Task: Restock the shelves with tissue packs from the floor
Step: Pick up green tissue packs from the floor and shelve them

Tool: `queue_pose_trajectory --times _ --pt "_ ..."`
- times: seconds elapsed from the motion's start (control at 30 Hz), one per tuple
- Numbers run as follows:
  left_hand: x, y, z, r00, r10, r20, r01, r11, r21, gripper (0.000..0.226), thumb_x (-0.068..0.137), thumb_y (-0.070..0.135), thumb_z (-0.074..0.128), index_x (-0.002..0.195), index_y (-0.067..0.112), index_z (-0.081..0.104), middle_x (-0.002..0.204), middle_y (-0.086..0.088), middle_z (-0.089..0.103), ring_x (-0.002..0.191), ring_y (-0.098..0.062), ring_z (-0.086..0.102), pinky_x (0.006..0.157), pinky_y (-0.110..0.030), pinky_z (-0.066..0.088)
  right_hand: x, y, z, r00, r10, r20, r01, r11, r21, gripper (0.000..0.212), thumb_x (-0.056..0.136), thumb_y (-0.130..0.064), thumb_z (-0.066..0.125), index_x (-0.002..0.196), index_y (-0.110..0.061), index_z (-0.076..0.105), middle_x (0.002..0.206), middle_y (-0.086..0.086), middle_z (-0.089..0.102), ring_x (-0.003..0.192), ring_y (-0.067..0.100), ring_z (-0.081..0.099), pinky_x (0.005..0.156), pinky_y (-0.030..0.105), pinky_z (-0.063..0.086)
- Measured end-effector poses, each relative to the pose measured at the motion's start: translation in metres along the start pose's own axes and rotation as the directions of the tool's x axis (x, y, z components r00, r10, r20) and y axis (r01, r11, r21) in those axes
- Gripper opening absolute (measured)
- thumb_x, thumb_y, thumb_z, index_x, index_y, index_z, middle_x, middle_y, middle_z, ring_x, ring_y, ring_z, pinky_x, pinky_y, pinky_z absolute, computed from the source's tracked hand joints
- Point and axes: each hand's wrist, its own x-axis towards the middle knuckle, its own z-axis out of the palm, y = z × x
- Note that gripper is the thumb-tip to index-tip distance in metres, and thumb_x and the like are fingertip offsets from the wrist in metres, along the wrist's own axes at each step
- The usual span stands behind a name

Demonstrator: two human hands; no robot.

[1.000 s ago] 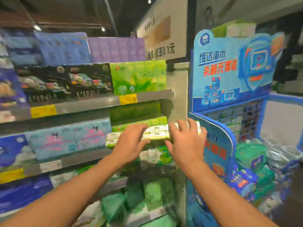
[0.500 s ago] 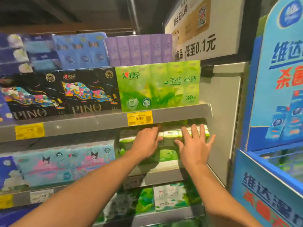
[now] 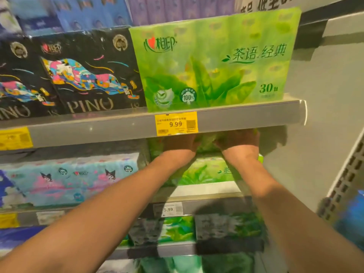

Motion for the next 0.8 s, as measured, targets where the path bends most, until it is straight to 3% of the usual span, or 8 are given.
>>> queue_pose_trajectory --times 0.13,0.23,0.27,0.33,0.4,0.5,0.6,0.8 --pt "-0.012 -0.010 0.009 0.871 0.272 -0.408 -0.223 0.961 0.165 0.054 0.090 0.051 0.045 0.140 0.034 0.042 0.141 -0.009 0.050 0.125 -0.036 0.049 0.102 -0.046 0.042 -0.018 -0.003 -0.010 0.997 -0.007 -0.078 0.009 1.000 0.020 0.060 0.078 -0.059 0.063 0.132 -0.033 0.055 0.142 0.003 0.050 0.137 0.029 0.036 0.117 0.057 0.014" --pt "-0.033 -0.013 0.012 0.866 0.290 -0.408 -0.233 0.955 0.184 0.048 0.091 0.047 0.049 0.133 0.024 0.052 0.124 -0.013 0.061 0.112 -0.036 0.057 0.090 -0.043 0.050 -0.050 -0.016 -0.025 0.999 0.040 0.031 -0.039 0.999 -0.018 0.042 0.086 -0.049 0.059 0.110 -0.016 0.070 0.112 0.014 0.068 0.116 0.033 0.056 0.115 0.054 0.023" --pt "-0.041 -0.015 0.014 0.852 0.322 -0.413 -0.256 0.944 0.208 0.046 0.092 0.046 0.052 0.129 0.020 0.056 0.114 -0.013 0.065 0.105 -0.037 0.060 0.084 -0.041 0.051 -0.063 -0.017 -0.027 1.000 0.011 -0.019 -0.010 1.000 0.013 0.041 0.085 -0.047 0.062 0.107 -0.013 0.069 0.106 0.016 0.068 0.112 0.035 0.057 0.113 0.056 0.025" --pt "-0.058 -0.020 0.024 0.770 0.448 -0.455 -0.383 0.894 0.232 0.048 0.087 0.041 0.060 0.128 0.015 0.058 0.110 -0.014 0.065 0.100 -0.037 0.061 0.083 -0.042 0.050 -0.095 -0.015 -0.032 0.992 -0.033 -0.119 0.044 0.995 0.089 0.048 0.081 -0.039 0.071 0.120 -0.012 0.063 0.119 0.017 0.063 0.123 0.037 0.050 0.112 0.060 0.026" --pt "-0.078 -0.024 0.035 0.678 0.559 -0.478 -0.532 0.821 0.206 0.055 0.081 0.037 0.065 0.129 0.011 0.059 0.121 -0.013 0.062 0.109 -0.035 0.056 0.094 -0.043 0.047 -0.131 -0.012 -0.038 0.987 -0.031 -0.157 0.056 0.986 0.157 0.058 0.079 -0.031 0.074 0.132 -0.014 0.056 0.138 0.016 0.054 0.134 0.038 0.043 0.110 0.057 0.033" --pt "-0.112 -0.021 0.062 0.628 0.640 -0.443 -0.666 0.736 0.120 0.052 0.077 0.036 0.065 0.122 0.009 0.063 0.121 -0.012 0.062 0.113 -0.033 0.053 0.100 -0.042 0.044 -0.203 -0.004 -0.055 0.983 0.023 -0.184 0.016 0.978 0.210 0.057 0.076 -0.023 0.075 0.128 -0.009 0.058 0.131 0.017 0.058 0.124 0.038 0.052 0.101 0.048 0.045" --pt "-0.161 -0.009 0.103 0.557 0.762 -0.331 -0.792 0.607 0.065 0.049 0.078 0.040 0.058 0.115 0.008 0.065 0.112 -0.012 0.064 0.107 -0.033 0.055 0.095 -0.040 0.045 -0.301 0.005 -0.072 0.975 0.206 -0.081 -0.185 0.960 0.212 0.050 0.076 -0.021 0.073 0.122 -0.010 0.060 0.118 0.012 0.063 0.108 0.034 0.059 0.093 0.039 0.048" --pt "-0.293 0.044 0.187 0.317 0.947 -0.045 -0.942 0.310 -0.127 0.043 0.076 0.034 0.065 0.112 0.011 0.067 0.104 -0.008 0.071 0.096 -0.028 0.066 0.086 -0.034 0.049 -0.499 0.040 -0.118 0.816 0.567 0.115 -0.576 0.814 0.073 0.044 0.082 -0.032 0.063 0.122 -0.017 0.058 0.116 0.011 0.066 0.106 0.033 0.063 0.088 0.044 0.051"
